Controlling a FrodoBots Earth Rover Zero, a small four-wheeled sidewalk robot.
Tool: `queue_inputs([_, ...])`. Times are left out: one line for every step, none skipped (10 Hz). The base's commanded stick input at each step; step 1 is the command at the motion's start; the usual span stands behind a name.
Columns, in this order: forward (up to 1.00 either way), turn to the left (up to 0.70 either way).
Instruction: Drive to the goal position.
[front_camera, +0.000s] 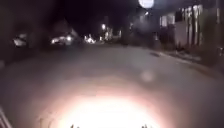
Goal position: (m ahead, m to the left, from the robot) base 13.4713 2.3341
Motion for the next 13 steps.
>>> queue_inputs([0.70,0.00])
queue_inputs([0.70,0.00])
queue_inputs([0.70,0.00])
queue_inputs([0.70,0.00])
queue_inputs([0.70,0.00])
queue_inputs([0.70,0.00])
queue_inputs([0.70,0.00])
queue_inputs([0.70,0.00])
queue_inputs([0.70,0.00])
queue_inputs([0.70,0.00])
queue_inputs([0.70,0.00])
queue_inputs([0.70,0.00])
queue_inputs([0.70,0.00])
